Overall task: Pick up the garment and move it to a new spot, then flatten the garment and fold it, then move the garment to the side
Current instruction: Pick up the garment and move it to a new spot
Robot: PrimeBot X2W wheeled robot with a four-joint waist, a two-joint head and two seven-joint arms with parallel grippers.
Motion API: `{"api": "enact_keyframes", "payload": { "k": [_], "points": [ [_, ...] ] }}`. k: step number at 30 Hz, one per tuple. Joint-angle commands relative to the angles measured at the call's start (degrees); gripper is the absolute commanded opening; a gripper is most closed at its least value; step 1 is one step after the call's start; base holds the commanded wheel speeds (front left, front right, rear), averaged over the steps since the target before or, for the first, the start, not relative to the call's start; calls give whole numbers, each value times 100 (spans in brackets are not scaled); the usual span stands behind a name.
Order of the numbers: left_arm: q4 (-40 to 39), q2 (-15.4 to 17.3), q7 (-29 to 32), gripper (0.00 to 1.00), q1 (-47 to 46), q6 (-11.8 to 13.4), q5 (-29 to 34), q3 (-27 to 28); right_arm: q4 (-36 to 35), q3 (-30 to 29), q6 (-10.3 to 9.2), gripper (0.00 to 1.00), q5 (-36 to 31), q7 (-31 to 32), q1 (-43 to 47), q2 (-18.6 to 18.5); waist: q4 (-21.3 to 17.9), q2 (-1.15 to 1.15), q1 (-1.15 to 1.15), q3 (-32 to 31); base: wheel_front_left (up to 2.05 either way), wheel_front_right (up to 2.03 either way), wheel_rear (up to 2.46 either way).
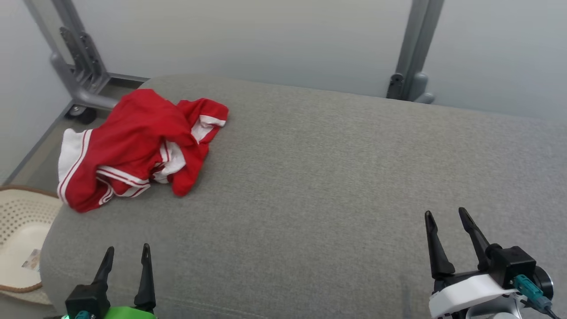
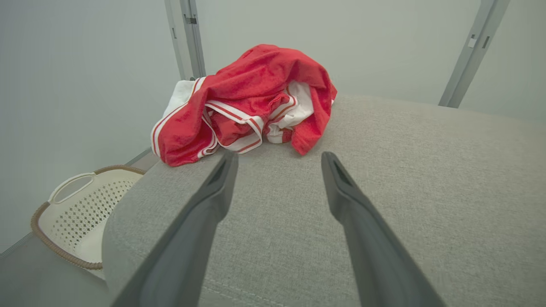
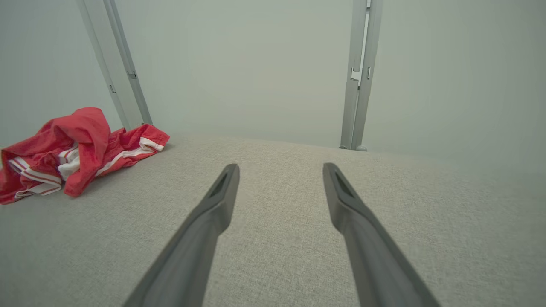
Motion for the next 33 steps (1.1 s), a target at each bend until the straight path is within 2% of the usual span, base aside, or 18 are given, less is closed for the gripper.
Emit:
{"api": "enact_keyframes", "payload": {
  "k": [1, 5, 10, 19, 25, 29, 33],
  "points": [
    [-17, 47, -3, 100, 89, 12, -46, 44, 14, 55, 0, 100, 36, -21, -60, 14, 730, 66, 0, -90, 0, 0, 0],
    [-58, 57, -2, 100, 149, 35, -86, 85, 53, 219, 0, 100, 59, -21, -125, 22, 1013, 66, 0, -98, 0, 0, 0],
    [-132, 24, -3, 100, 189, 64, -120, 145, 83, 360, 0, 100, 63, -21, -190, 27, 1071, 66, 0, -39, 0, 0, 0],
    [-208, -23, -3, 100, 63, 90, -188, 176, 30, 366, 0, 100, 32, -20, -98, -42, 794, 66, 0, 190, 0, 0, 0],
    [-163, -87, -2, 100, -512, 41, -394, 195, -84, 347, 0, 100, -46, -20, -346, -230, 559, 66, 0, 834, 0, 0, 0],
    [192, -123, -3, 100, -1435, -16, -670, 195, -195, 371, 0, 100, -109, -20, -732, -478, 397, 66, 0, 1671, 0, 0, 0],
    [501, -46, -2, 100, -2053, -52, -800, 164, -246, 372, 0, 100, -134, -21, -937, -583, 310, 66, 0, 2106, 0, 0, 0]
  ]
}}
